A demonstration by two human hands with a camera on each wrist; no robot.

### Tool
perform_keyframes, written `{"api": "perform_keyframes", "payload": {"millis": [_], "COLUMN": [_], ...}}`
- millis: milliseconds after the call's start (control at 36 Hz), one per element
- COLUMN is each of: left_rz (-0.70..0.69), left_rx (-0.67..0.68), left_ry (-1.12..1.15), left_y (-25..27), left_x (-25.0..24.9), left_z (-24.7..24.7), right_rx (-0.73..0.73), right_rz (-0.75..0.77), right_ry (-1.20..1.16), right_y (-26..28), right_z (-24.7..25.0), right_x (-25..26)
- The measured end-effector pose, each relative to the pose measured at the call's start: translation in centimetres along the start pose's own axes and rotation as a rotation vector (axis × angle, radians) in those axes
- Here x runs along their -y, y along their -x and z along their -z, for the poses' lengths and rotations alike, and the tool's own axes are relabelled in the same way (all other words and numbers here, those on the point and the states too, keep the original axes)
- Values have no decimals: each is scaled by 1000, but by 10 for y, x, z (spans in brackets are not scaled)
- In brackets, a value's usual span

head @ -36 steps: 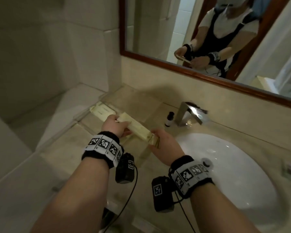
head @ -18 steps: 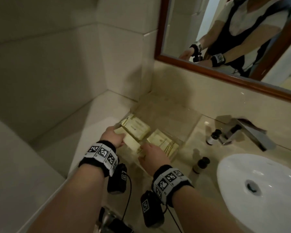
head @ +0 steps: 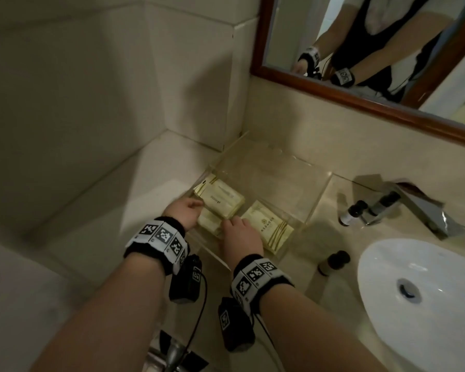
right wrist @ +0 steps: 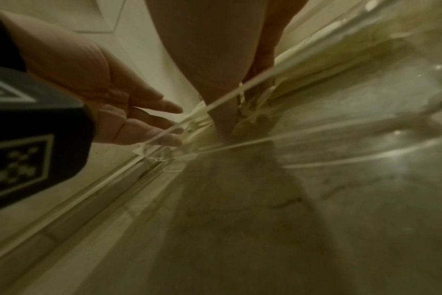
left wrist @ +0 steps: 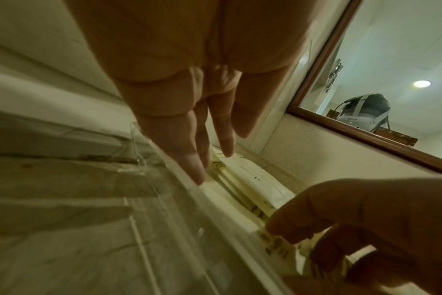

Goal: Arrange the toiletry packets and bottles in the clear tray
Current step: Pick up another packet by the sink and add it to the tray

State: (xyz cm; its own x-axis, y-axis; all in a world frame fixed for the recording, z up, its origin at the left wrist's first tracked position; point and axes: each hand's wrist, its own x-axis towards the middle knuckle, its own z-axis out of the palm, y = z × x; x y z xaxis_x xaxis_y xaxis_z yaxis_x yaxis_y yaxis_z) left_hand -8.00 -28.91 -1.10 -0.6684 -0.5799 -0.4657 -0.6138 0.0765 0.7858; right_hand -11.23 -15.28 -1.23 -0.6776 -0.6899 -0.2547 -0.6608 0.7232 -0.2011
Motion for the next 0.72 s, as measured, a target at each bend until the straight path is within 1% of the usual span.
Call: {"api": "perform_keyframes", "payload": {"millis": [111, 306, 417, 583, 722], "left_rz": [4, -8, -31, -95, -175], "left_rx": [19, 39, 14, -13, -5], "left_ry": [13, -32, -76, -138, -151], "left_y": [-2, -2, 5, 23, 40], "left_x": [0, -1, -7, -28, -50], "left_z": [1, 1, 1, -2, -12], "right_rx": [-14, -17, -31, -109, -229], "right_rz": [0, 32, 31, -2, -7], "right_ry": [-18, -59, -114, -183, -210], "right_y": [-2, -1, 4, 14, 33], "right_z": [-1, 1, 5, 23, 46], "right_x": [0, 1, -3, -16, -34]}}
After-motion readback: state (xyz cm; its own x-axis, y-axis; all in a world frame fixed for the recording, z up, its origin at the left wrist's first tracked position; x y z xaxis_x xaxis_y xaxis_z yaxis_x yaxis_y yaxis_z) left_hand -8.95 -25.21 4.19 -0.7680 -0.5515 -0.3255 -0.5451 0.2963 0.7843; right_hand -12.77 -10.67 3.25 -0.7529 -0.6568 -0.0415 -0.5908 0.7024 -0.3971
